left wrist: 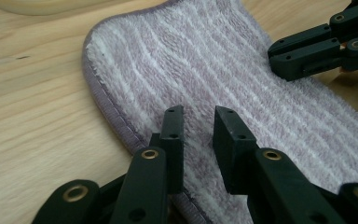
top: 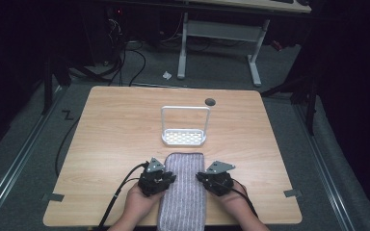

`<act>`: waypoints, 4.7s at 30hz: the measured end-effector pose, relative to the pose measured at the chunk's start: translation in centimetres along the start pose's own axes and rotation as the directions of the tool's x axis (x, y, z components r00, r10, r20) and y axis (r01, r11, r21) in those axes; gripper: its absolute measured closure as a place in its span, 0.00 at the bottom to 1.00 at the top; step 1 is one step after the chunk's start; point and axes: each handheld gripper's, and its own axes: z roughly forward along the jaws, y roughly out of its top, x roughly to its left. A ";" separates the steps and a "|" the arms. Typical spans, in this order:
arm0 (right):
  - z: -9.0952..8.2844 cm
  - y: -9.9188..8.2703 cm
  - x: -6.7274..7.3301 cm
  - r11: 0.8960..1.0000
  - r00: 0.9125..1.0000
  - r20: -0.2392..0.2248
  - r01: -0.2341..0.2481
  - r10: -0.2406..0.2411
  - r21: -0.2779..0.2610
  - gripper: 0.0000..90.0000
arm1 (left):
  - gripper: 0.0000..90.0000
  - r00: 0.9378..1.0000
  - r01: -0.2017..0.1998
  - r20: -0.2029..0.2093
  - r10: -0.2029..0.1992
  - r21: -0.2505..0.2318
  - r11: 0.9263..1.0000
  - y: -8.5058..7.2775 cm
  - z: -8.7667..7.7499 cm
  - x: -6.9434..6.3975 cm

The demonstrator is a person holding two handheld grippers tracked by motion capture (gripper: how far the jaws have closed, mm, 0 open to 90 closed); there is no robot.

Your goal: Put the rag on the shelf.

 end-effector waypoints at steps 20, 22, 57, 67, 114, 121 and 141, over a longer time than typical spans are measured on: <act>-3.6 -3.9 1.5 0.999 1.000 -0.019 -0.024 0.023 -0.038 0.93 | 0.76 0.997 -0.035 0.065 0.039 -0.049 0.998 -1.7 -2.3 -2.5; -3.5 -3.9 1.5 0.999 1.000 -0.019 -0.018 0.017 -0.041 0.92 | 0.73 0.999 0.028 0.024 -0.025 -0.103 0.994 -1.3 -2.3 -1.3; 0.6 0.0 -1.4 0.970 0.960 0.140 -0.239 0.244 -0.050 0.82 | 0.88 0.992 0.062 -0.107 -0.067 -0.046 0.997 -0.2 0.6 -0.8; -1.2 -0.9 1.2 0.973 0.968 0.153 -0.176 0.199 -0.146 0.93 | 0.89 0.992 0.045 -0.115 -0.059 -0.124 0.991 -1.0 -0.5 -1.7; -11.0 8.2 0.4 0.808 0.958 0.267 0.076 0.104 -0.585 0.93 | 0.90 0.983 -0.131 -0.178 0.045 -0.504 0.854 9.4 -8.4 -4.5; -12.0 9.7 -0.2 0.793 0.954 0.278 0.083 0.111 -0.603 0.93 | 0.90 0.983 -0.140 -0.173 0.055 -0.528 0.837 11.3 -9.2 -4.3; -14.0 15.5 -1.8 0.751 0.955 0.272 0.094 0.118 -0.654 0.93 | 0.90 0.961 -0.239 -0.257 0.107 -0.567 0.788 16.3 -11.8 -3.3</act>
